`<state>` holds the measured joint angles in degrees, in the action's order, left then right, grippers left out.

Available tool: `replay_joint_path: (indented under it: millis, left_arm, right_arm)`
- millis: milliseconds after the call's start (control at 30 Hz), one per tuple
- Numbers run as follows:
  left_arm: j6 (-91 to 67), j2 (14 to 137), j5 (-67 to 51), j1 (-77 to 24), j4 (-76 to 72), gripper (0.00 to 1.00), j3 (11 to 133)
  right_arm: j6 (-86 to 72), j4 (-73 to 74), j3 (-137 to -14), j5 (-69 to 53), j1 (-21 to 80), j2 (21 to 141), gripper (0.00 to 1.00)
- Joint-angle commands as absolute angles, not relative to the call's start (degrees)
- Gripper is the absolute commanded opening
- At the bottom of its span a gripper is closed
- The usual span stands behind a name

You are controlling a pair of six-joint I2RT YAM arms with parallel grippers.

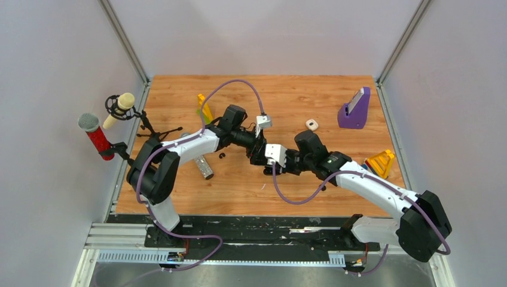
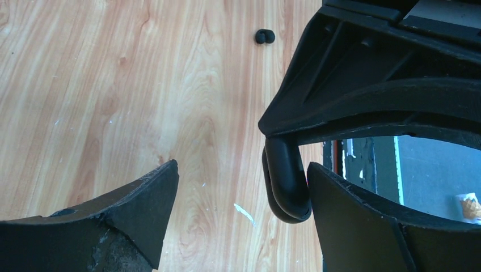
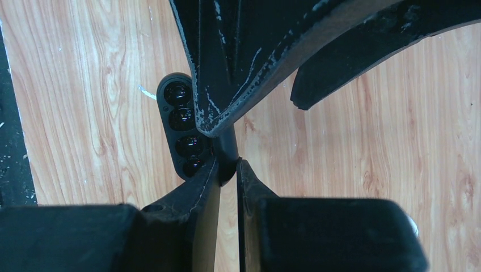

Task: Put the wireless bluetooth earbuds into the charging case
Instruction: Open the charging case.

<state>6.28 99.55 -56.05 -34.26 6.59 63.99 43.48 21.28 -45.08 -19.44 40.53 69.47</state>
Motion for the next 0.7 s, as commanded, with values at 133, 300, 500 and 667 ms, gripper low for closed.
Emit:
replay_joint_path:
  millis: [133, 300, 500, 667]
  left_arm:
    - [6.2, 99.8, -59.6, -33.9, 6.3, 0.82, 65.8]
    - [9.3, 101.3, -61.0, -34.4, 10.4, 0.75, 67.3]
    - [14.1, 102.1, -60.4, -35.8, 16.4, 0.66, 69.6]
    - [14.4, 101.9, -59.8, -36.0, 17.1, 0.64, 69.8]
  right_arm:
    - [43.0, 18.9, -48.1, -21.2, 40.2, 70.5, 0.0]
    - [43.0, 18.8, -48.3, -21.3, 40.2, 70.0, 0.0]
    - [42.8, 18.9, -48.6, -20.2, 40.2, 69.6, 0.0]
    - [42.9, 19.1, -48.7, -20.3, 40.2, 69.5, 0.0]
